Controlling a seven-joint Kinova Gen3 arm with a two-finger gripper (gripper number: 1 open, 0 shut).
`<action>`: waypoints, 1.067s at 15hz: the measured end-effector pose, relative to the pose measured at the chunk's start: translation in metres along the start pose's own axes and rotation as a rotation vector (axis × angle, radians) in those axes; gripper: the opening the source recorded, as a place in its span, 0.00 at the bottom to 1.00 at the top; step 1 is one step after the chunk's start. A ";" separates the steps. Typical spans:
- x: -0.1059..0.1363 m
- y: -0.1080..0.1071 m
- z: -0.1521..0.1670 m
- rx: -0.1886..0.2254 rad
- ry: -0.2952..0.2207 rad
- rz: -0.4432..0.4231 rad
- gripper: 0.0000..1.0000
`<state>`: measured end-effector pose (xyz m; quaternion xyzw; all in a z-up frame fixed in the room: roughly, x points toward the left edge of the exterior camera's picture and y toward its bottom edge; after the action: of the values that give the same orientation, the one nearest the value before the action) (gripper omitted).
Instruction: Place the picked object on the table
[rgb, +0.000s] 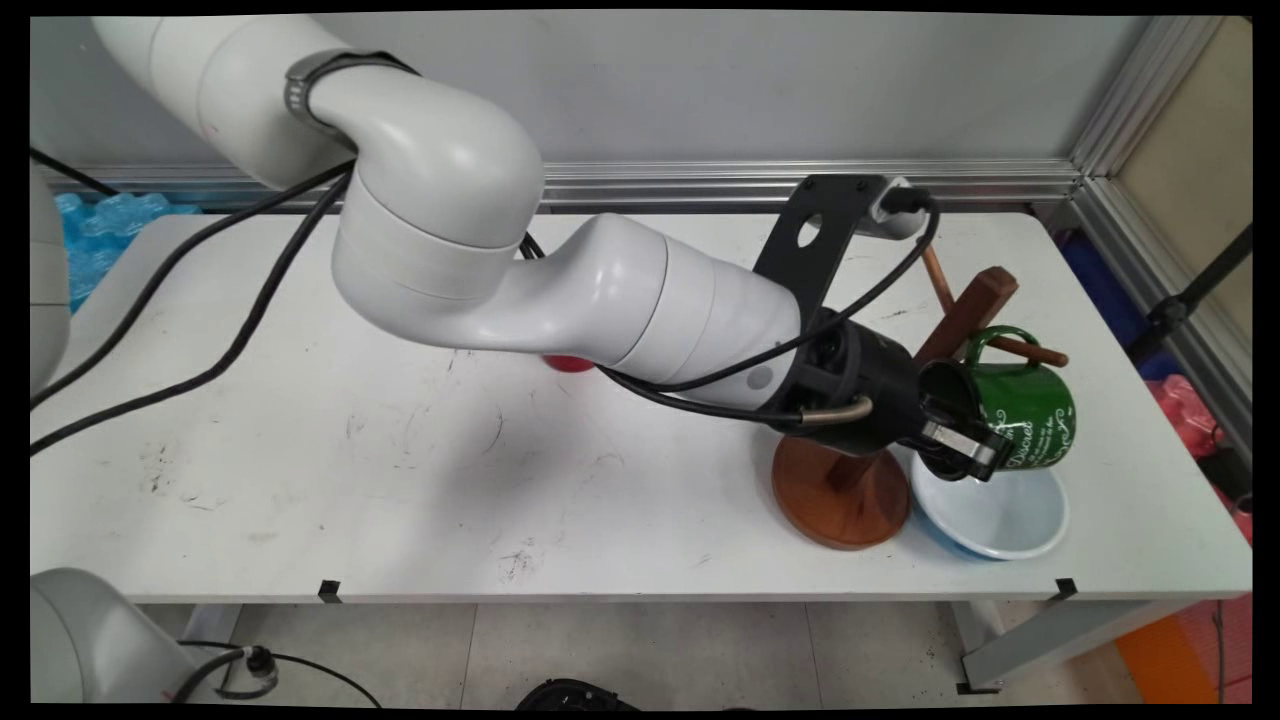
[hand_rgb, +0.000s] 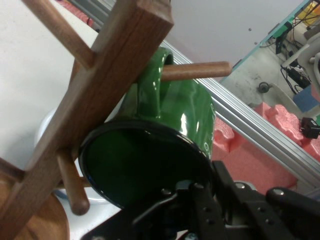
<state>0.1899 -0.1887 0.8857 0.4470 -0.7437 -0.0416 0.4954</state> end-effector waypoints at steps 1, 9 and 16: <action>0.000 0.000 0.000 -0.001 -0.001 0.001 0.00; 0.004 0.005 -0.005 -0.010 -0.003 0.011 0.00; 0.006 0.018 -0.006 -0.031 -0.005 -0.001 0.00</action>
<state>0.1828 -0.1797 0.9025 0.4394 -0.7440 -0.0545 0.5004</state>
